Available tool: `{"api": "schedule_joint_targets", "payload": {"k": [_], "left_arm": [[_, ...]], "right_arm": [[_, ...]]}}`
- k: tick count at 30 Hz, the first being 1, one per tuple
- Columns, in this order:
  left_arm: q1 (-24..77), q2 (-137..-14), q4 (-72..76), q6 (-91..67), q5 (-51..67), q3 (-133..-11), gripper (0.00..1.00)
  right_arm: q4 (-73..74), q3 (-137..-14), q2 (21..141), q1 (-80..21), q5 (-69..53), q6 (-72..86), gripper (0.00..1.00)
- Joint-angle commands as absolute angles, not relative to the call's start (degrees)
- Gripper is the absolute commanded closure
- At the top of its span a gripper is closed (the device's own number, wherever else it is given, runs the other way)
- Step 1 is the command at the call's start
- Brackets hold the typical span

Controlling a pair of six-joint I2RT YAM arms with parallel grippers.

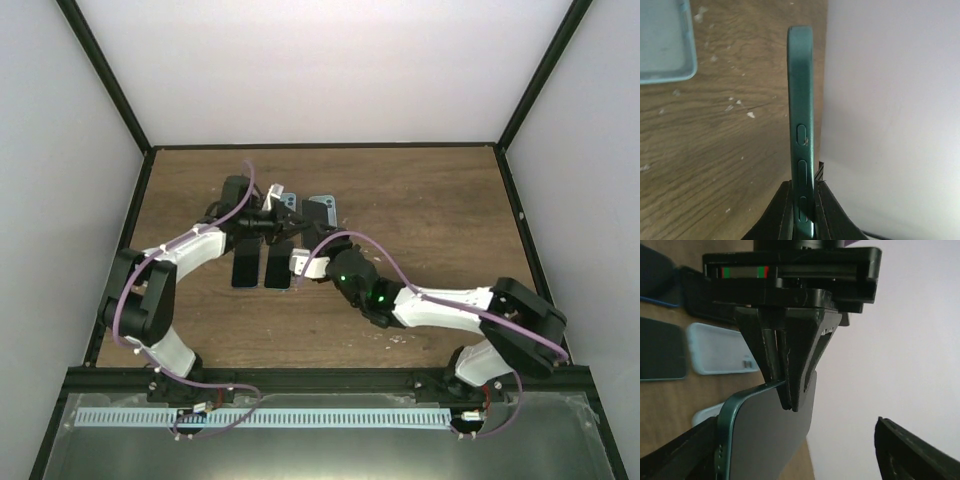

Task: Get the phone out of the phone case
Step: Place the phone at the center of the board.

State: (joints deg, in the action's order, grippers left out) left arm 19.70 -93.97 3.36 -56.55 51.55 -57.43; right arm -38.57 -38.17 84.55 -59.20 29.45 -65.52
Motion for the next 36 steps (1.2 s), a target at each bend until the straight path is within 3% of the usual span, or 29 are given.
{"api": "schedule_joint_targets", "payload": {"k": [1, 8, 23, 30, 36], "left_arm": [[18.1, -92.3, 2.9, -50.7, 51.4, -53.3, 1.00], [19.8, -91.1, 6.9, -49.9, 50.9, -43.8, 1.00], [24.6, -99.2, 15.8, -54.9, 50.6, -42.7, 1.00], [27.4, -96.8, 19.6, -57.6, 44.6, -35.3, 1.00], [28.2, -101.9, 21.3, -58.5, 45.2, -39.3, 1.00]], "right_arm": [[-15.9, -43.8, 78.6, -56.8, 21.2, -50.6, 0.15], [-1.0, -49.9, 75.4, -48.6, 11.5, -39.8, 0.00], [19.6, -54.0, 69.4, -42.7, -13.0, -34.2, 0.00], [19.8, -55.5, 69.5, -42.5, -13.0, -31.3, 0.00], [19.7, -56.6, 70.2, -42.4, -13.1, -30.1, 0.00]]}}
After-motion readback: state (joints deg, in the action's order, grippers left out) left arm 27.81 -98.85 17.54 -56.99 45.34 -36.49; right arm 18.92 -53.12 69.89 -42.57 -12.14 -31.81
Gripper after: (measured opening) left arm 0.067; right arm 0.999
